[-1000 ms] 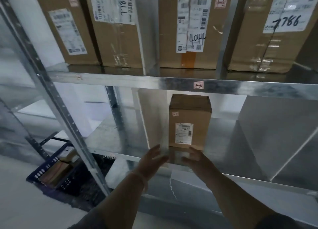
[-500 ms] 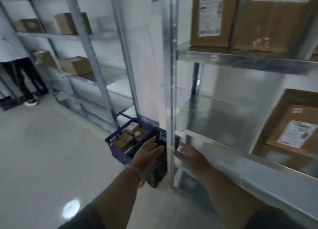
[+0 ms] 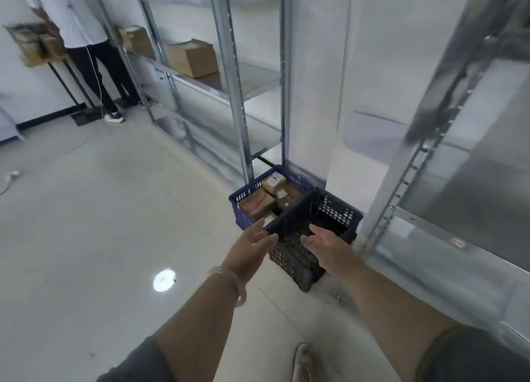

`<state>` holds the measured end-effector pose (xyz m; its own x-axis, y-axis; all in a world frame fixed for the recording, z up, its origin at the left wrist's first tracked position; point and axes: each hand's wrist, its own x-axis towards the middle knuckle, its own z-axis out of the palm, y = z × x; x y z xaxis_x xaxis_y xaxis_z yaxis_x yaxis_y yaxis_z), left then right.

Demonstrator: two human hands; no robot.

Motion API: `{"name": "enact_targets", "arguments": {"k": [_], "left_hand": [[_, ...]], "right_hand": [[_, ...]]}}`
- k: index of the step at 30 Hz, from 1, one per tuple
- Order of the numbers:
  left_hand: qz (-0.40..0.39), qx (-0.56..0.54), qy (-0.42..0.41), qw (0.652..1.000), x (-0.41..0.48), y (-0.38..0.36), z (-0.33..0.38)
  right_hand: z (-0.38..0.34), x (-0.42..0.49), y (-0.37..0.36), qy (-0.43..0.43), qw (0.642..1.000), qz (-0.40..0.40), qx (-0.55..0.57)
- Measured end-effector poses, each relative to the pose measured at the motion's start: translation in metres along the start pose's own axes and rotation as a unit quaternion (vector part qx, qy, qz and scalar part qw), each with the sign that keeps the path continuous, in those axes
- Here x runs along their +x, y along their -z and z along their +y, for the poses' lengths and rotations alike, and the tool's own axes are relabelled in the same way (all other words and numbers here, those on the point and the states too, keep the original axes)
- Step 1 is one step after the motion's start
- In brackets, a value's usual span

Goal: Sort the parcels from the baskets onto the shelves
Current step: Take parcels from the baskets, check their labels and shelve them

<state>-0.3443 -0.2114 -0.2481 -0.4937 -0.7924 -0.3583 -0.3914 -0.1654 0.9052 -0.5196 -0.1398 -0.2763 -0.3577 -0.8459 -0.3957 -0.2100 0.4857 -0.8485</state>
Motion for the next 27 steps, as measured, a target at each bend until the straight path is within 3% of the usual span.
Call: {"name": "enact_targets", "arguments": {"k": [9, 16, 22, 27], "left_hand": [[-0.014, 0.032, 0.046, 0.998, 0.147, 0.047, 0.047], [-0.009, -0.013, 0.065, 0.998, 0.265, 0.083, 0.063], [-0.054, -0.012, 0.092, 0.994, 0.355, 0.121, 0.050], [-0.132, 0.023, 0.095, 0.986, 0.455, 0.180, 0.045]], "right_hand": [[-0.031, 0.157, 0.022, -0.048, 0.999, -0.004, 0.015], [-0.067, 0.273, 0.035, -0.080, 0.996, 0.003, 0.027], [-0.070, 0.342, 0.017, -0.132, 0.990, 0.009, 0.038], [-0.059, 0.420, 0.009, -0.205, 0.970, 0.086, 0.094]]}}
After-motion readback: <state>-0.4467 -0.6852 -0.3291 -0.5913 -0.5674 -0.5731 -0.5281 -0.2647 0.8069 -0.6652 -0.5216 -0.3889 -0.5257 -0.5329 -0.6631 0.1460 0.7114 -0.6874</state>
